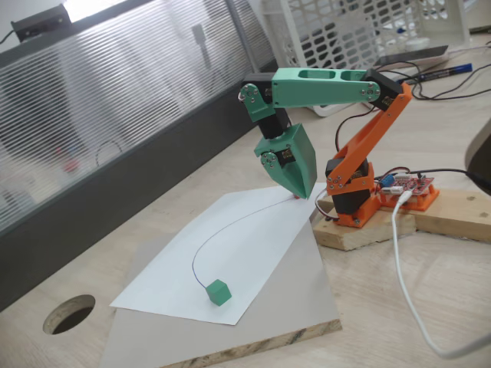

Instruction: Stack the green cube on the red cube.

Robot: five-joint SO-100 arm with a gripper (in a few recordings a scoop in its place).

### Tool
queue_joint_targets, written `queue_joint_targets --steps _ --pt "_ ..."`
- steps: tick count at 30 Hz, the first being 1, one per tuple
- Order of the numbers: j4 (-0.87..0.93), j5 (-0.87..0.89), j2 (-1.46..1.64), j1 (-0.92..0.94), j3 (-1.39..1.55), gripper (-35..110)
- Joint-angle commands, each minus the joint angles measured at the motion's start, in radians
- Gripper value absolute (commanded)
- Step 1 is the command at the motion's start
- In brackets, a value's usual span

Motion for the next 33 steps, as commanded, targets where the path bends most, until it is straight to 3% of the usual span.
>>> queue_joint_targets --steps 1,33 --pt "0.011 0.011 0.043 0.014 0.008 0" --pt "0.011 0.012 0.057 0.006 0.008 0"
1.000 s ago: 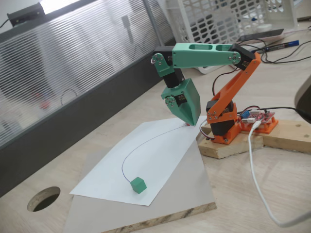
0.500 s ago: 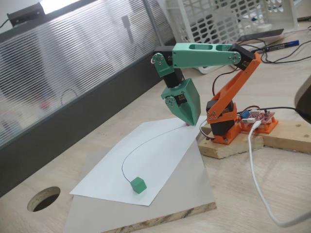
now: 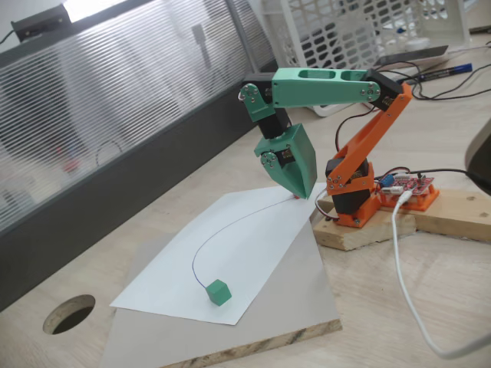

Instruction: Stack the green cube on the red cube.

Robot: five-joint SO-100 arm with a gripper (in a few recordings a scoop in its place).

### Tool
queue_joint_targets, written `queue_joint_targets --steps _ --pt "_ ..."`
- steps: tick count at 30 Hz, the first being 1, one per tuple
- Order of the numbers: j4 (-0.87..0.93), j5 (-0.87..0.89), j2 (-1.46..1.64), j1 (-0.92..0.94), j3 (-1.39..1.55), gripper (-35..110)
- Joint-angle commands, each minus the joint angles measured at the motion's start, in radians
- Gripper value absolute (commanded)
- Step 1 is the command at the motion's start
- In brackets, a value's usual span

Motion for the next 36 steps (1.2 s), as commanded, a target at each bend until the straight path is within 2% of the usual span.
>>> queue_joint_targets --steps 1,10,36 --pt "0.011 0.008 0.055 0.005 0.008 0" --pt "0.009 0.0 0.055 -0.025 0.006 0" --pt "0.008 0.008 0.04 -0.684 0.006 0"
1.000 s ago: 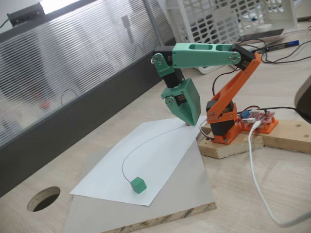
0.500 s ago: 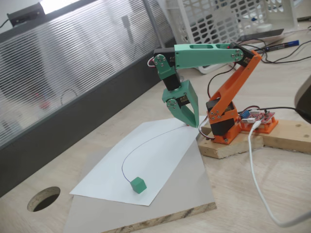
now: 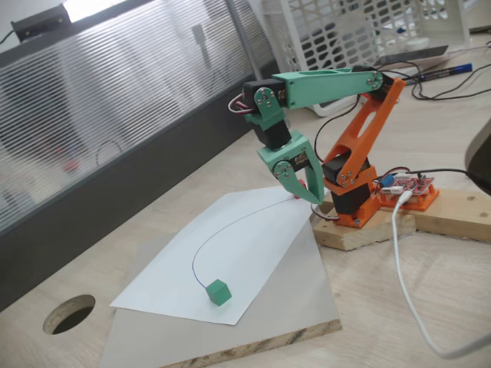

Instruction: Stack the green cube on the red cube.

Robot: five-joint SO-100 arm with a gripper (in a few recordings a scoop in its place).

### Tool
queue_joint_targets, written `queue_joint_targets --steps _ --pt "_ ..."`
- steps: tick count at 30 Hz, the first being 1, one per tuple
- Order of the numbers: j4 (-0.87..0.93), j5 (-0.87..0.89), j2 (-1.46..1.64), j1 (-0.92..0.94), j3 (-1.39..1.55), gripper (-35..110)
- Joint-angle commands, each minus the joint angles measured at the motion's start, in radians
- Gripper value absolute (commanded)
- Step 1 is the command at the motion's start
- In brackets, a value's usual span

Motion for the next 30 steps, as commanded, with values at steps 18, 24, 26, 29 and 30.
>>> queue_joint_targets --steps 18,24,26,29,30 --pt "0.005 0.008 -0.27 -0.051 -0.135 0" --pt "0.005 0.008 -0.543 -0.049 -0.416 0" --pt "0.005 0.008 -0.624 -0.048 -0.518 0" --pt "0.005 0.008 -0.723 -0.043 -0.663 0" --pt "0.005 0.008 -0.756 -0.041 -0.704 0"
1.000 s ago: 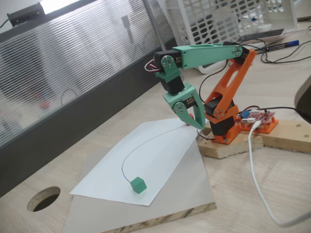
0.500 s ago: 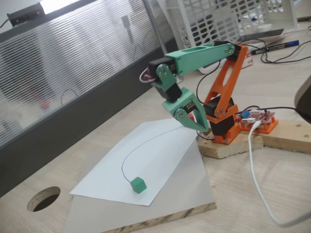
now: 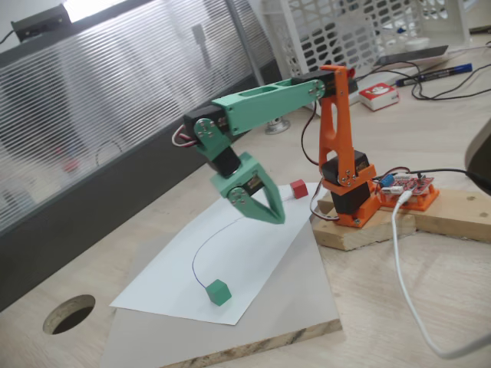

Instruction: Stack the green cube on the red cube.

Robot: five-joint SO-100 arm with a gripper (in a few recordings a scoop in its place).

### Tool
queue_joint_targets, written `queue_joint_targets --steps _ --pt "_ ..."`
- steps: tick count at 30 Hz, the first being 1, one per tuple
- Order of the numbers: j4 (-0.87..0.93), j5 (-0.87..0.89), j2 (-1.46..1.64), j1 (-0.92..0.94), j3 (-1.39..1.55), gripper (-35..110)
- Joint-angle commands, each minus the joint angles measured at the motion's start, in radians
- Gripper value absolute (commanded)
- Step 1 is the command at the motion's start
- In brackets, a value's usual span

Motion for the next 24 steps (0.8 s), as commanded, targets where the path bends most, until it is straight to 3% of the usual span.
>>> queue_joint_targets --steps 1,19,24 --pt "0.005 0.006 -0.1 -0.005 -0.166 0" --pt "0.003 0.006 -0.561 0.0 -0.673 0" --pt "-0.101 0.006 -0.62 0.014 -0.729 0"
